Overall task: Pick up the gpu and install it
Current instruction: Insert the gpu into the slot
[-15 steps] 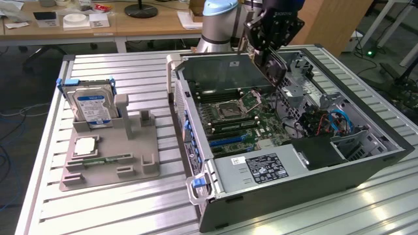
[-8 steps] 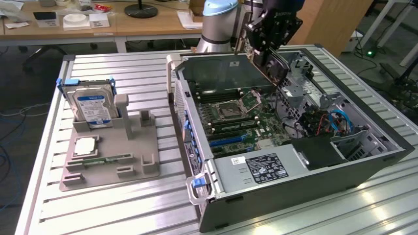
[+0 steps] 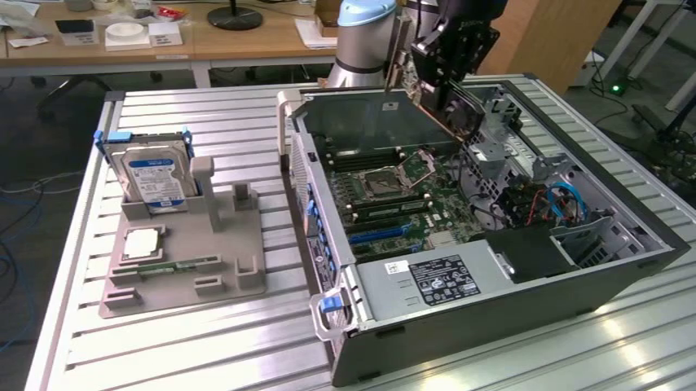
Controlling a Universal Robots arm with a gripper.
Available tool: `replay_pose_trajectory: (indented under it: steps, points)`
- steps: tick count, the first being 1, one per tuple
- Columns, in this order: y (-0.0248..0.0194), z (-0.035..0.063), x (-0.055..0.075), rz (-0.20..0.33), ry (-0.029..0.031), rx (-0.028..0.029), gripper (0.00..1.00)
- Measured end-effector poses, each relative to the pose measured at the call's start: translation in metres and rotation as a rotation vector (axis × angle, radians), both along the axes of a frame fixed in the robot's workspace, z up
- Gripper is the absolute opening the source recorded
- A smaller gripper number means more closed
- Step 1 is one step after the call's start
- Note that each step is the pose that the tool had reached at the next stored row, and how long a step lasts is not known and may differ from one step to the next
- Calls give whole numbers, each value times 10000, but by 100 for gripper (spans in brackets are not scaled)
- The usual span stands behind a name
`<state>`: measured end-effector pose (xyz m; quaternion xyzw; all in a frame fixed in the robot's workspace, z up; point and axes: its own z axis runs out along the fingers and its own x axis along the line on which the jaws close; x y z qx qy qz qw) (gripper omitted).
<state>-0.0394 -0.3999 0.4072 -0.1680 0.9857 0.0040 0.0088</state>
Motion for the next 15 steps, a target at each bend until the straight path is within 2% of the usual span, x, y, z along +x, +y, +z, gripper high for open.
replay_pose_trajectory:
  steps: [7,15]
  points:
    - [-1,-3,0,900,-1,0,28]
    - [-18,-7,-1,1601,0,0,28]
